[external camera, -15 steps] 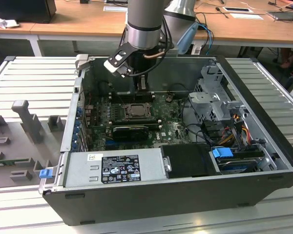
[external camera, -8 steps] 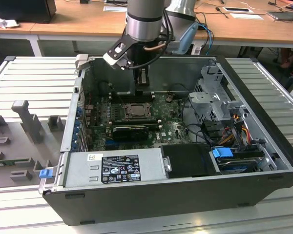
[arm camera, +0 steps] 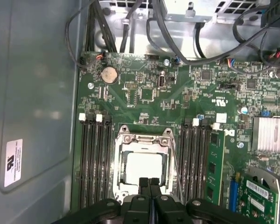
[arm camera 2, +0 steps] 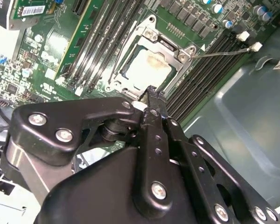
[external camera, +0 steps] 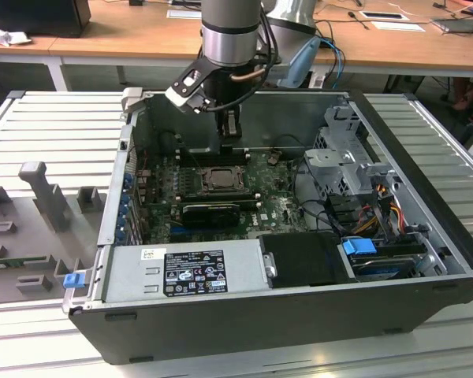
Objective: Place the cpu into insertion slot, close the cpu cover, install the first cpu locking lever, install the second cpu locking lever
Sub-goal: 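Install the first cpu locking lever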
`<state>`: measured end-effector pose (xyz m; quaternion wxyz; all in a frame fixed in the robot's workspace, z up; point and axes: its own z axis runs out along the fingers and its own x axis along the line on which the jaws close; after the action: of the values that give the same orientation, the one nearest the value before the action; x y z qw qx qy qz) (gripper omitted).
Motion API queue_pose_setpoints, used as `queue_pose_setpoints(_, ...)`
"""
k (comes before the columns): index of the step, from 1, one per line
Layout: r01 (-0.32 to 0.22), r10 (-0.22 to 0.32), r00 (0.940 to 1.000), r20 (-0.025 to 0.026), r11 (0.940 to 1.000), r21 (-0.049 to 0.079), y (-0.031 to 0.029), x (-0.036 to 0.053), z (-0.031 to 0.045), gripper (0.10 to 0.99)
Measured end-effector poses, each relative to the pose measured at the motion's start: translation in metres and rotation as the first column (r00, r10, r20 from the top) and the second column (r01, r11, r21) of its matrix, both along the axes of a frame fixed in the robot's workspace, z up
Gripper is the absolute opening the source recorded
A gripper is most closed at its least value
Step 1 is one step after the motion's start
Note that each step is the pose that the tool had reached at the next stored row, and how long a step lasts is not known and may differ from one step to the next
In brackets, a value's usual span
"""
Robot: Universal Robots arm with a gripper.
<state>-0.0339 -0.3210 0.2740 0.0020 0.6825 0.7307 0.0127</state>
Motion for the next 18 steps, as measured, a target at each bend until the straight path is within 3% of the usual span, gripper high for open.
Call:
queue_pose_setpoints(12, -0.099, 0.099, 0.9951, -0.0009, 0.9951, 0.0, -0.0001, 0.0, -0.0002, 0.106)
queue_pose_setpoints(18, -0.162, 0.162, 0.9868, -0.0014, 0.9868, 0.0, 0.0, 0.0, -0.0003, 0.106)
